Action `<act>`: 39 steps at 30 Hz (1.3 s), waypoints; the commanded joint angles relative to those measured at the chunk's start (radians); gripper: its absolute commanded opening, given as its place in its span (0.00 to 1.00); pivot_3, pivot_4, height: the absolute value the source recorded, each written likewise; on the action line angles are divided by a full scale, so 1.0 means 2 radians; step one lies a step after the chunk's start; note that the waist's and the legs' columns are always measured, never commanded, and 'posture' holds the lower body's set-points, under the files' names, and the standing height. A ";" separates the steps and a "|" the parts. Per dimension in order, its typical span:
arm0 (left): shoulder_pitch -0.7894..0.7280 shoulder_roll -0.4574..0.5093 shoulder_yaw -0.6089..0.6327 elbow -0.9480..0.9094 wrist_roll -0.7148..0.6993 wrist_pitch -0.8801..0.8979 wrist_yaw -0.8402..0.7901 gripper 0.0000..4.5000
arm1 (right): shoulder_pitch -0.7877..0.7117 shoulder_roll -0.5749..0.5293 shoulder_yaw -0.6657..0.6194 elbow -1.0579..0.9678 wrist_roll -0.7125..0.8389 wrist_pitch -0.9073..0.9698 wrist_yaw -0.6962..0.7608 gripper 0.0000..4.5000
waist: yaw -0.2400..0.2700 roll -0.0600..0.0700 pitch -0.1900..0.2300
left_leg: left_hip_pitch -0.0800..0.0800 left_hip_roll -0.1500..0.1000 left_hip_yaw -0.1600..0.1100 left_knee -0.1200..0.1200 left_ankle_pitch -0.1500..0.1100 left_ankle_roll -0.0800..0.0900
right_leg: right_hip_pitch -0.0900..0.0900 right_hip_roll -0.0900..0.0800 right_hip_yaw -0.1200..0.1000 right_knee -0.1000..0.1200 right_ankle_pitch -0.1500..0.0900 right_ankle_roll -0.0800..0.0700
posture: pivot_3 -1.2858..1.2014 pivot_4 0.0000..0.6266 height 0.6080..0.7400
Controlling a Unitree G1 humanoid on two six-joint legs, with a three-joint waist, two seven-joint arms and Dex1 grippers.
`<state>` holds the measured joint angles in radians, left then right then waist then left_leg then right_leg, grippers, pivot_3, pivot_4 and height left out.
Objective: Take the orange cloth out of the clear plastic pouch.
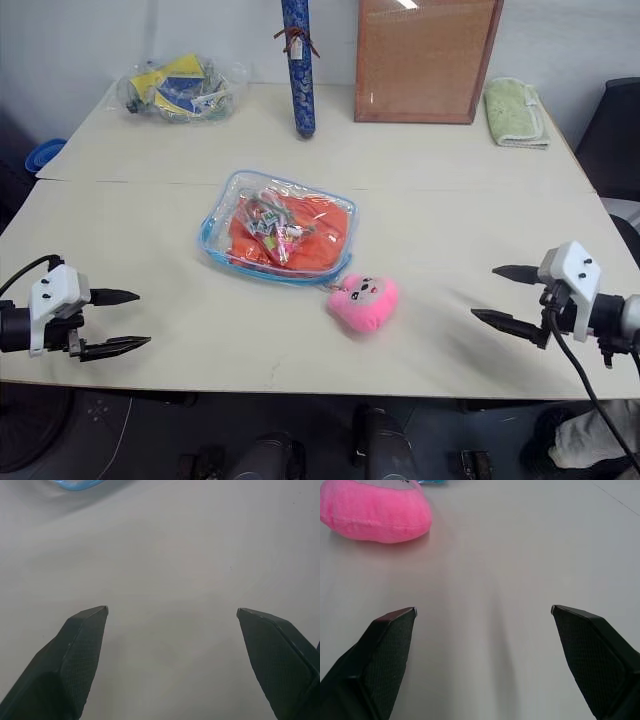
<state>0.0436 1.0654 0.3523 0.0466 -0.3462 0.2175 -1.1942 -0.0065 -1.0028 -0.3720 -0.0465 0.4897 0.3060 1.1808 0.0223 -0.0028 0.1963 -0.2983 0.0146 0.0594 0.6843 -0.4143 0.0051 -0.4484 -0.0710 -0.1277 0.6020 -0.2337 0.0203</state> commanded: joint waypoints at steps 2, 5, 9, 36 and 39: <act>-0.006 0.003 0.001 -0.009 0.002 -0.006 -0.001 0.96 | 0.005 0.005 -0.015 -0.012 0.001 -0.007 -0.005 1.00 | 0.000 0.000 0.000 | 0.000 0.000 0.000 0.000 0.000 0.000 | 0.000 0.000 0.000 0.000 0.000 0.000 | 0.52 0.24 1.00; -0.008 0.002 -0.001 -0.009 0.005 -0.006 0.003 0.96 | 0.006 0.004 -0.016 -0.013 0.002 -0.008 -0.007 1.00 | 0.000 0.000 0.000 | 0.000 0.000 0.000 0.000 0.000 0.000 | 0.000 0.000 0.000 0.000 0.000 0.000 | 0.52 0.24 1.00; -0.016 -0.001 -0.004 -0.007 0.004 -0.006 0.008 0.96 | 0.003 0.003 -0.015 -0.010 0.000 -0.009 -0.011 1.00 | 0.000 0.000 0.000 | 0.000 0.000 0.000 0.000 0.000 0.000 | 0.000 0.000 0.000 0.000 0.000 0.000 | 0.52 0.24 1.00; -0.106 -0.064 -0.042 -0.142 -0.036 0.071 0.084 0.96 | -0.034 0.059 0.037 -0.206 0.086 0.099 -0.089 1.00 | 0.002 0.000 0.000 | 0.000 0.000 0.001 0.001 0.000 -0.001 | 0.000 0.000 0.001 0.002 0.000 0.000 | 0.52 0.24 1.00; -0.213 -0.072 -0.119 -0.075 0.013 0.019 0.056 0.96 | -0.074 0.077 0.082 -0.235 0.076 0.112 -0.121 1.00 | 0.002 0.000 0.000 | 0.000 -0.001 0.001 0.001 0.001 -0.001 | 0.000 0.000 0.001 0.002 0.000 0.000 | 0.52 0.24 1.00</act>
<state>-0.3168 0.9210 0.1684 -0.1609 -0.3723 0.3205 -1.0520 -0.1251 -0.8632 -0.2370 -0.4687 0.6370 0.5164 0.9754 0.0267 -0.0029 0.1962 -0.2974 0.0129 0.0615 0.6859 -0.4127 0.0021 -0.4477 -0.0705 -0.1252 0.6069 -0.2336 0.0204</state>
